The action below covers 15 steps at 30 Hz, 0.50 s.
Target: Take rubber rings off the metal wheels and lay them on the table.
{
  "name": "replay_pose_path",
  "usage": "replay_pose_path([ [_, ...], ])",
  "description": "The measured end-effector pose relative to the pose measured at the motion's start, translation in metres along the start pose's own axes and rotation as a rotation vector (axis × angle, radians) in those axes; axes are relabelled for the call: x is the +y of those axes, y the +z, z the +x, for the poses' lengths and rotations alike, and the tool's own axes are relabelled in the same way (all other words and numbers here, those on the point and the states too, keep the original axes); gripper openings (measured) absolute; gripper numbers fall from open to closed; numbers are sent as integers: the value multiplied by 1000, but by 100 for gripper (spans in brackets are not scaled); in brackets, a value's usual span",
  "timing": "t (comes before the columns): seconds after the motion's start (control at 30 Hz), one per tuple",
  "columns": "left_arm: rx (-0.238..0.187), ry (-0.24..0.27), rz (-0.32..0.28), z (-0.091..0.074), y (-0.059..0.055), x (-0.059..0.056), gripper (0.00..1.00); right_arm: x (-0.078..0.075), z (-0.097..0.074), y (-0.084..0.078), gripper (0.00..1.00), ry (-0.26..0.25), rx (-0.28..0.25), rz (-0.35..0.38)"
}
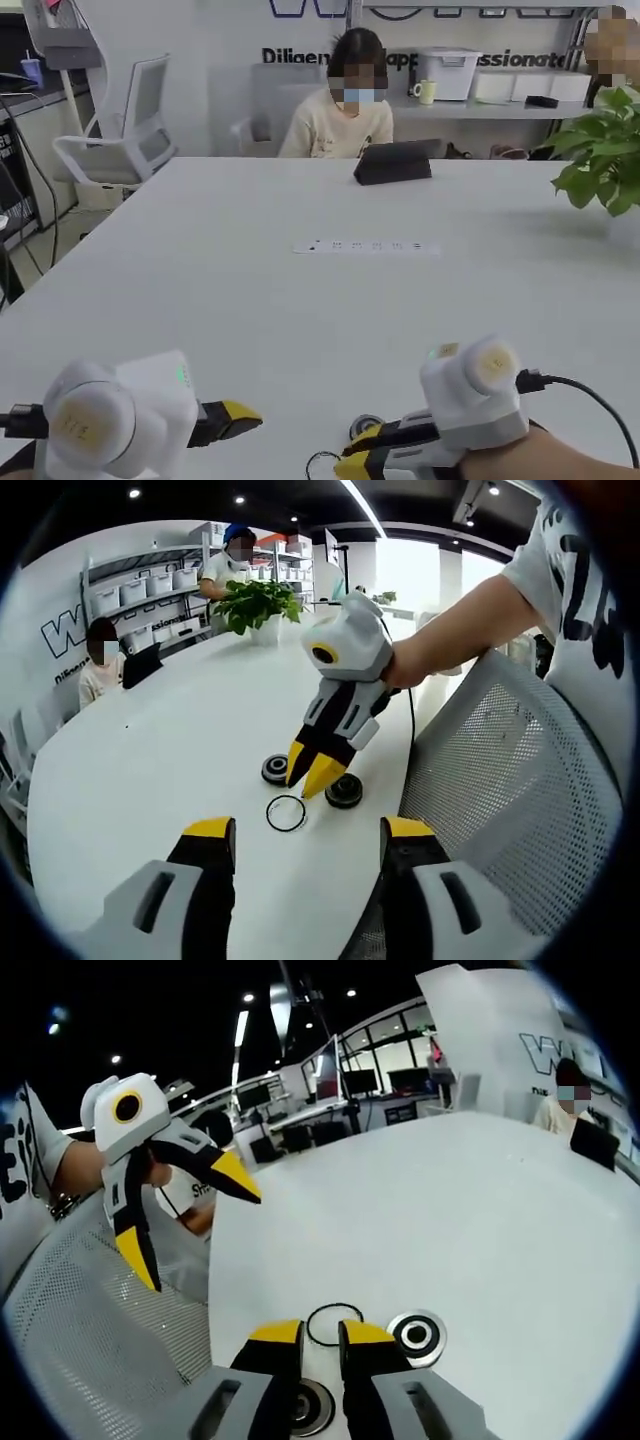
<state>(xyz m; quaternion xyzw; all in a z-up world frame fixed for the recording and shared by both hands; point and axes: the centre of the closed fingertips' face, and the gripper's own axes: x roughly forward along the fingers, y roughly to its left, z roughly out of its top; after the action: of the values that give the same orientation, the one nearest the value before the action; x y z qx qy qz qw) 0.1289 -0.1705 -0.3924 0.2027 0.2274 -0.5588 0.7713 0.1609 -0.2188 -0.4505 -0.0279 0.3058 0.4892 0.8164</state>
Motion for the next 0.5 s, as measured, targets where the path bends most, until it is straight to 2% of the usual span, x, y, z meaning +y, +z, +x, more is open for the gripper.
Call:
replay_pose_path([
  [0.3, 2, -9, 7, 2, 2, 0, 56, 9, -9, 6, 20, 11, -22, -40],
  [0.5, 4, -16, 9, 5, 4, -1, 55, 12, -21, 8, 23, 5, -45, -59],
])
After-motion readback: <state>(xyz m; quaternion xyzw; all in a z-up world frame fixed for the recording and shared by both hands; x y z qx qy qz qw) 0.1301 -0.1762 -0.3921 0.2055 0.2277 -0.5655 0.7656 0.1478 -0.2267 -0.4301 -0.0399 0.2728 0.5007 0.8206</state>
